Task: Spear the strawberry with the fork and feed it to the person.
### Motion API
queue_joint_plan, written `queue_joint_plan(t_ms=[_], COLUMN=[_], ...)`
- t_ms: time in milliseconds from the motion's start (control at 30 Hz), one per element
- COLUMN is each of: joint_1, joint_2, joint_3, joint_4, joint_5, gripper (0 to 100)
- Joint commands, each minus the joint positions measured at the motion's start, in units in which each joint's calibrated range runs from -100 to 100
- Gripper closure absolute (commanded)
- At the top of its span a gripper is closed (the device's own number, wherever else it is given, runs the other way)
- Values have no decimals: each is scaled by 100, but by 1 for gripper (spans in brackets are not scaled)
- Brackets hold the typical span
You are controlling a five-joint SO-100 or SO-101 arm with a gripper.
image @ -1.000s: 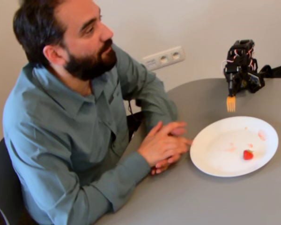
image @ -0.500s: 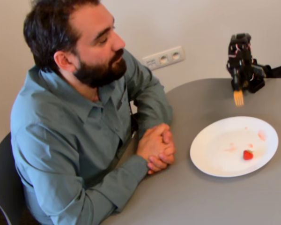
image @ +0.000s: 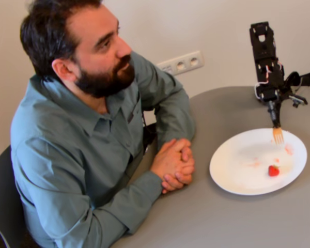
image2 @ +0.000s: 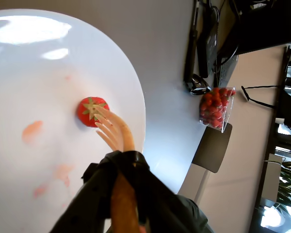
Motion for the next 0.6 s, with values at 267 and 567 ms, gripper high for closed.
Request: queue_joint_plan(t_ms=[267,567], joint_1=[70,406], joint_2=[1933,1967], joint_3=[-2173,-2246], joint_4=[-79,-44], joint_5=[343,652], gripper=[99,99])
